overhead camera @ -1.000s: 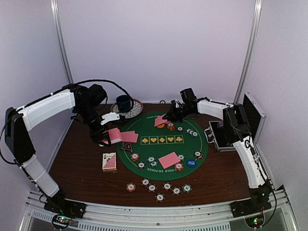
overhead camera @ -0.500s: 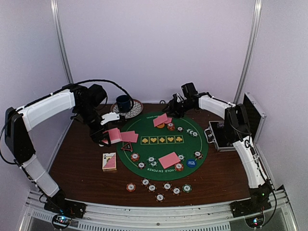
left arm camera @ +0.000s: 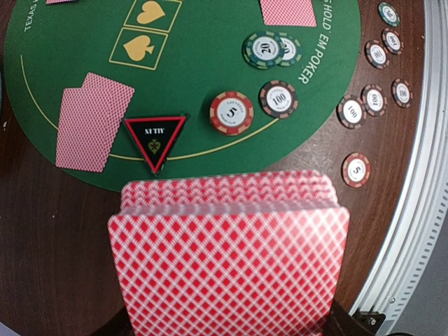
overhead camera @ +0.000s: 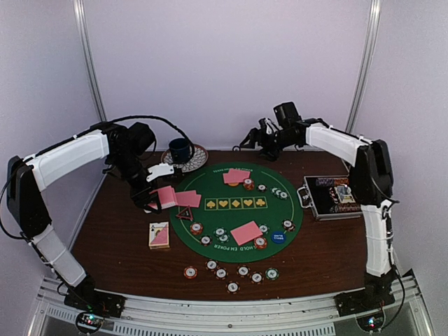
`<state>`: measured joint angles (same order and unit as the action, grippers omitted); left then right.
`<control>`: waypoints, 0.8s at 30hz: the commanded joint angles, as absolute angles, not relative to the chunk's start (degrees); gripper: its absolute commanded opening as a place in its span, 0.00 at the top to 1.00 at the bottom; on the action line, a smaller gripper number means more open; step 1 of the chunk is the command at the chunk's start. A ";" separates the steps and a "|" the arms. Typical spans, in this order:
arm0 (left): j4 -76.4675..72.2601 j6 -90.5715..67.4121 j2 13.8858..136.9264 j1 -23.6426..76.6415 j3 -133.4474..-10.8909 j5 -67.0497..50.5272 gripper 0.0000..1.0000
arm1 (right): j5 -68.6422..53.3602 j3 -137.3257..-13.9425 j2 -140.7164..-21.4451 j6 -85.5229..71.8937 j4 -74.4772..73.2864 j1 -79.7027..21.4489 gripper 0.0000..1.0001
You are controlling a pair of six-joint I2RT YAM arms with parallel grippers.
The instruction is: Distribute texas hold em gaming equipment
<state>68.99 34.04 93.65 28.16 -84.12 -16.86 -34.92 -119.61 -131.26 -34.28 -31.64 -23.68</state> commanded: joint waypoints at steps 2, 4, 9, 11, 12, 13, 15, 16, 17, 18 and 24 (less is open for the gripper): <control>67.59 34.15 92.92 27.87 -85.38 -18.49 1.00 | -40.21 -101.49 -114.90 -40.01 -16.19 -31.00 0.14; 67.59 34.03 92.94 27.88 -85.47 -18.69 1.00 | -41.42 -95.06 -111.71 -43.42 -10.69 -33.96 0.13; 67.51 33.49 92.60 27.86 -85.58 -19.29 1.00 | -43.10 -84.01 -109.88 -52.11 1.43 -43.03 0.13; 67.60 33.39 92.54 27.86 -85.56 -19.45 1.00 | -43.26 -83.39 -110.62 -53.74 3.91 -44.58 0.13; 67.59 33.28 92.59 27.86 -85.59 -19.58 1.00 | -43.43 -83.41 -111.10 -54.23 4.67 -45.23 0.13; 67.60 33.23 92.61 27.86 -85.68 -19.74 1.00 | -43.61 -83.54 -111.56 -54.87 5.71 -45.86 0.13; 67.59 33.09 92.68 27.86 -85.76 -19.86 1.00 | -44.08 -84.22 -112.86 -55.95 7.22 -46.85 0.13; 67.61 32.94 92.72 27.91 -85.78 -20.00 1.00 | -44.26 -84.65 -113.46 -56.38 7.55 -47.19 0.13; 67.66 32.89 92.75 27.89 -85.74 -20.09 1.00 | -44.43 -85.09 -114.06 -56.57 8.13 -47.60 0.13; 67.64 32.80 92.76 27.91 -85.85 -20.11 1.00 | -44.65 -85.48 -114.75 -57.05 8.58 -47.94 0.13; 67.63 32.21 93.28 27.92 -86.67 -21.29 1.00 | -45.54 -89.18 -119.02 -58.64 10.12 -49.89 0.13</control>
<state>68.82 33.08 93.65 28.16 -84.14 -18.85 -44.27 -86.06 -116.40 -56.71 6.22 -48.36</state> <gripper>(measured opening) 0.661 0.868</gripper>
